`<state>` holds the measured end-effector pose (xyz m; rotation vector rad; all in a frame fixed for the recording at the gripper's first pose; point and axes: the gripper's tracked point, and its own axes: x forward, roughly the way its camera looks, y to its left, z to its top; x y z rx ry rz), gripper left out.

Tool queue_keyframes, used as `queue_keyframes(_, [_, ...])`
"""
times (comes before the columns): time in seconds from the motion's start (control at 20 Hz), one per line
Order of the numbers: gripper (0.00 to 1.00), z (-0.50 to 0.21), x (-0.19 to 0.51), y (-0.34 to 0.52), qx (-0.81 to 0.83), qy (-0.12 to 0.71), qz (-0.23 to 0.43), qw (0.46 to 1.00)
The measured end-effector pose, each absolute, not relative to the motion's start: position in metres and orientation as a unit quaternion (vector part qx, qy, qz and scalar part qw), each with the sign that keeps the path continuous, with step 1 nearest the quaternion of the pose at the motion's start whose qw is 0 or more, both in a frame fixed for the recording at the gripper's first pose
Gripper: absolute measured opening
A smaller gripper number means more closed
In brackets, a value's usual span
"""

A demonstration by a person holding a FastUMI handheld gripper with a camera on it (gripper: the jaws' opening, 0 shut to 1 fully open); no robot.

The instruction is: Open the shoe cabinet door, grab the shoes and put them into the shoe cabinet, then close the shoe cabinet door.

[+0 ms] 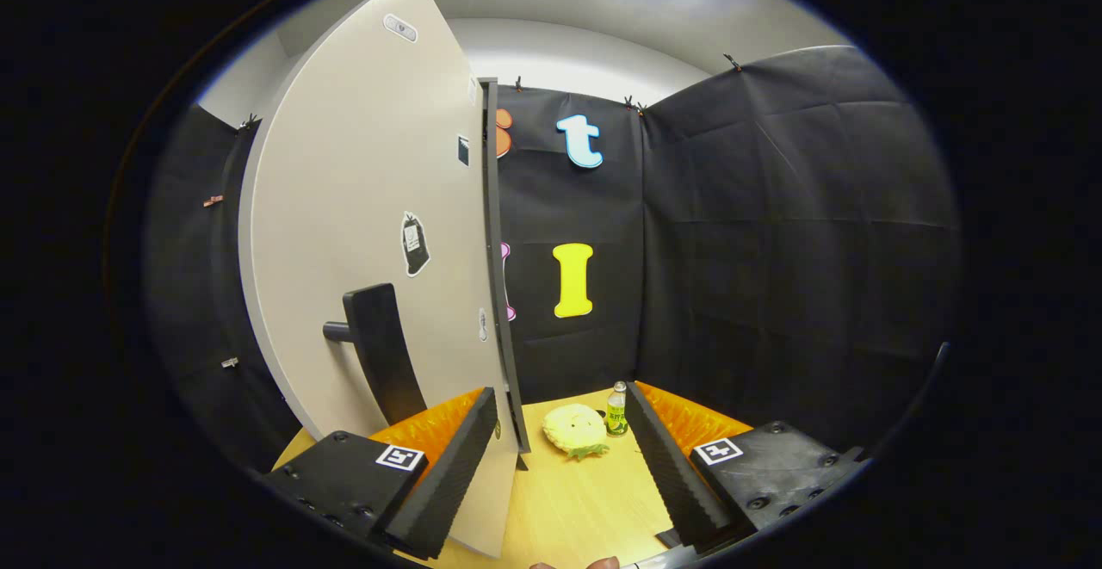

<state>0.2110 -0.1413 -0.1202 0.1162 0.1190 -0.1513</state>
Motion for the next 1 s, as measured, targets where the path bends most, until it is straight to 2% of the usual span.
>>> queue_keyframes(0.65, [0.98, -0.115, 0.234, -0.034, 0.088, 0.068, 0.048, 0.993])
queue_keyframes(1.0, [0.98, -0.119, 0.230, -0.024, 0.071, 0.077, 0.056, 0.993])
